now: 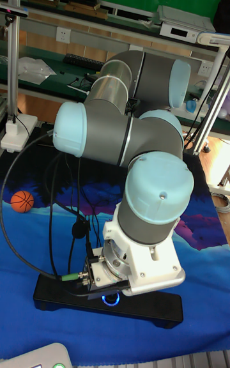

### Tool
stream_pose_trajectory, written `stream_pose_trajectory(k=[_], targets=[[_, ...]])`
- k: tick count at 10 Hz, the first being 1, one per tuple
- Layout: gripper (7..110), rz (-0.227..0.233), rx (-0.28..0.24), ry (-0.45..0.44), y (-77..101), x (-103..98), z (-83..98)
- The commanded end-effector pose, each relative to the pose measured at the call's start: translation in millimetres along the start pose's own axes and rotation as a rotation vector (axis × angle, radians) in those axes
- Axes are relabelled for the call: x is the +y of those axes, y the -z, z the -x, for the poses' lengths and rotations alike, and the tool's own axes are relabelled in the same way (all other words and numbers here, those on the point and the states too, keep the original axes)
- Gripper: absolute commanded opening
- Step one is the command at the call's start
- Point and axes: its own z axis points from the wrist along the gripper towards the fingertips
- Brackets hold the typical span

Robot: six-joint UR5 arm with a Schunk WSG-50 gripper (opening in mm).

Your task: Turn the knob to increase the volume of the speaker

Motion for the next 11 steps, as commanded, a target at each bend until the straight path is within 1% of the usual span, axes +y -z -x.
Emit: stream_pose_trajectory(k=[1, 2, 3, 4, 7, 8, 11], targets=[[44, 0.034, -0.030, 0.037, 1.0, 5.3, 9.9], [44, 0.009, -0.043, 0.047, 3.5, -1.6, 11.3], [44, 0.003, -0.055, 0.058, 4.5, -3.9, 14.4], [44, -0.014, -0.057, 0.060, 3.4, -9.5, 14.0], [44, 0.001, -0.053, 0.075, -6.9, -14.9, 2.4], [44, 0.011, -0.049, 0.079, -8.1, -13.9, -1.0], [44, 0.023, -0.051, 0.078, -5.1, -7.7, 1.6]])
